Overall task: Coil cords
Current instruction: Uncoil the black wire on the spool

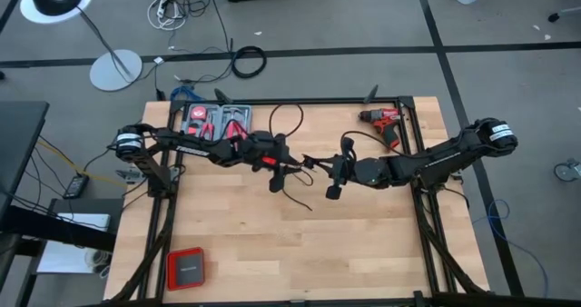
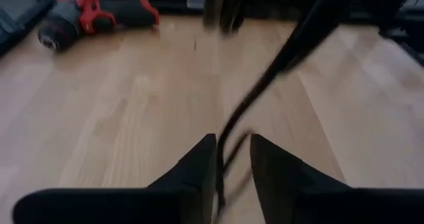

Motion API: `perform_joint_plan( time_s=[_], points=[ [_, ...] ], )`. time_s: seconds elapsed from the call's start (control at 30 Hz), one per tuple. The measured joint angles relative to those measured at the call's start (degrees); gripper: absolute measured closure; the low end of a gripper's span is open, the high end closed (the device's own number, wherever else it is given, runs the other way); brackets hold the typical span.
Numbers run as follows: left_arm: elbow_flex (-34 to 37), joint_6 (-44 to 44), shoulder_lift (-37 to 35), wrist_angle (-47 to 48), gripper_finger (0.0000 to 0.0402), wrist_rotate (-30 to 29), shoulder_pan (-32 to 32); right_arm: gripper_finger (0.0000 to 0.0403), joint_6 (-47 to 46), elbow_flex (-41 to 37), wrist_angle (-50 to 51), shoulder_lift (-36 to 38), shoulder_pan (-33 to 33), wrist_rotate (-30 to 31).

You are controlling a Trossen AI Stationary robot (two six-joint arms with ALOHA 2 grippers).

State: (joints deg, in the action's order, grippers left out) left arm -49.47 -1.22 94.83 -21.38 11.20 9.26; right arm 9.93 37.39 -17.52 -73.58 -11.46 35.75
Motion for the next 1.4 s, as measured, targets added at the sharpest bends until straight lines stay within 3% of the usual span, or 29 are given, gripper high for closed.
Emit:
perform_joint_plan(
  time_s=[0.37,0.5,0.6,1.03,1.4],
  points=[
    [0.0,-0.3,0.0,-1.6,0.0326,-0.6,0.0,0.039,-1.1,0.0,-0.2,0.0,-0.1,-1.0],
    [0.0,-0.9,0.0,-0.8,0.0382,-1.5,0.0,0.039,-1.2,0.0,-0.3,-0.1,-0.1,-1.0],
    [0.0,-1.1,0.0,-0.5,0.0394,-1.7,0.0,0.039,-1.3,0.0,0.1,-0.1,-0.1,-0.9],
    [-3.3,-6.2,-8.2,17.4,0.04,-8.8,0.0,0.039,-2.9,0.0,6.6,-0.1,-0.1,-1.3],
    [-5.5,-5.8,-11.6,20.6,0.0401,-7.7,-3.8,0.039,-3.9,0.0,6.6,-0.1,5.3,7.1]
  ],
)
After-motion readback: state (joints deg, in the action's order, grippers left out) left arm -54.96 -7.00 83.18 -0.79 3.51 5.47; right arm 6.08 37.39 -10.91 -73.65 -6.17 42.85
